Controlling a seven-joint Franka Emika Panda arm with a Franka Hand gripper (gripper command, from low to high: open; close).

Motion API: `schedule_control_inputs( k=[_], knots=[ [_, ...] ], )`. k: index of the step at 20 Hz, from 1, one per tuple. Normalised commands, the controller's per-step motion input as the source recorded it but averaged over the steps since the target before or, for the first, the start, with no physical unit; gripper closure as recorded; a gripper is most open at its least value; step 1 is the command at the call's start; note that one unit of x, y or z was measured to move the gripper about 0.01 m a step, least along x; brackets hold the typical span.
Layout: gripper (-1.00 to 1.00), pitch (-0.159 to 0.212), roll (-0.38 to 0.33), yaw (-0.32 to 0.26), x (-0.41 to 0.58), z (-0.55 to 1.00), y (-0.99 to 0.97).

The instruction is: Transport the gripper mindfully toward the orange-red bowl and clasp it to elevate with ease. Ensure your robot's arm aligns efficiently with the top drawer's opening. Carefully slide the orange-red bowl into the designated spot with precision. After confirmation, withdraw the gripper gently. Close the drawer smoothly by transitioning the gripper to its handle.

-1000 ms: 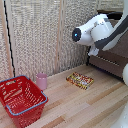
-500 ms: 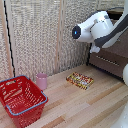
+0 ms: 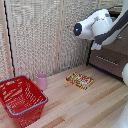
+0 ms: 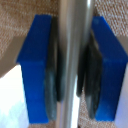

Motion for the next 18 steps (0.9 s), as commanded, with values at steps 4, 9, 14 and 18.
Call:
schedule_control_inputs(
  k=[4,9,14,18],
  knots=[
    [1.0,0.0,0.001,0.003,0.189,0.5,-0.69],
    [1.0,0.003,0.007,0.002,0.161,0.33,-0.85],
    [1.0,0.001,0.026,0.015,0.091,0.17,-0.73],
    [-1.0,0.0,-0.003,0.0,-0.019,0.05,-0.02]
  ],
)
